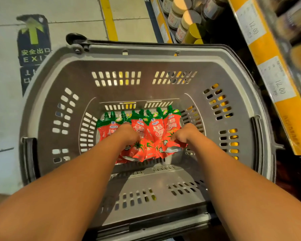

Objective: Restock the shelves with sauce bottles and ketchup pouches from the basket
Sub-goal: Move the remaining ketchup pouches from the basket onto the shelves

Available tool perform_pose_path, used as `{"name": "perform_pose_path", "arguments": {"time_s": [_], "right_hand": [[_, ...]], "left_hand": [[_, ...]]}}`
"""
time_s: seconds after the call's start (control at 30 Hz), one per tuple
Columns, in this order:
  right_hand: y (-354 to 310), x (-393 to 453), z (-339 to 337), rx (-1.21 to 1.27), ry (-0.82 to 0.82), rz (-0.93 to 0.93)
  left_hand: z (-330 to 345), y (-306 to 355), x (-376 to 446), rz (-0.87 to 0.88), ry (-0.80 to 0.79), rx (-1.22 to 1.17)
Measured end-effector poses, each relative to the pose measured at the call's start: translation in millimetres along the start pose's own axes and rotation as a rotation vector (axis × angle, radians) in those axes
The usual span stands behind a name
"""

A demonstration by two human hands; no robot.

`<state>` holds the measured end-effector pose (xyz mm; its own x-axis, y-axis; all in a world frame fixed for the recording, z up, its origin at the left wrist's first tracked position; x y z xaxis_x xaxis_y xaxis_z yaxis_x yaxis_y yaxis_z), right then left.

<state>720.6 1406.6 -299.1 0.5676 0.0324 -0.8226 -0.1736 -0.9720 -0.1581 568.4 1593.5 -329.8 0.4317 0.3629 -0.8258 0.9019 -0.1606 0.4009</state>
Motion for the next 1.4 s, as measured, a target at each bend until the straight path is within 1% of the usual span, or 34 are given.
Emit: {"name": "perform_pose_path", "arguments": {"time_s": [0.2,0.33,0.37,0.4,0.43,0.63,0.73,0.9,1.0,1.17,1.3,1.4], "right_hand": [[-1,-19,-17,0.021,0.073,-0.034],[-2,-51,-35,0.338,0.13,-0.043],[-3,-60,-37,0.35,0.141,-0.071],[-3,-70,-38,0.274,0.143,-0.087],[-2,-78,-41,0.283,0.163,-0.093],[4,-135,-52,0.515,0.174,-0.156],[12,-163,-58,0.637,0.171,-0.172],[27,-213,-76,0.708,0.233,-0.237],[44,-246,-89,0.775,0.255,-0.286],[86,-295,-109,0.907,0.311,-0.35],[131,-329,-119,1.005,0.352,-0.362],[163,-350,-128,1.054,0.413,-0.384]], "left_hand": [[-10,17,-22,0.093,0.005,-0.052],[-24,30,-44,0.178,0.027,-0.131],[-29,34,-51,0.195,0.044,-0.144],[-34,37,-59,0.213,0.061,-0.156],[-38,40,-67,0.229,0.068,-0.173],[-55,49,-120,0.315,0.088,-0.295],[-61,52,-151,0.369,0.123,-0.337],[-61,64,-204,0.493,0.15,-0.331],[-60,77,-241,0.594,0.16,-0.306],[-54,95,-298,0.757,0.134,-0.281],[-37,102,-331,0.837,0.079,-0.267],[-20,109,-347,0.885,0.05,-0.268]]}}
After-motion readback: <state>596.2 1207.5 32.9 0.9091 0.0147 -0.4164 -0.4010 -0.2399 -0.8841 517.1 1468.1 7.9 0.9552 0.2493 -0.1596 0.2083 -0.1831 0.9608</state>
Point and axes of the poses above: each hand's wrist, its own x-axis towards the middle knuckle, its own z-axis out of the palm, y = z × x, the point moved 5 cm from there along x, towards the middle knuckle, and after that the axes turned 1 degree about z, right-handed, at the moved point
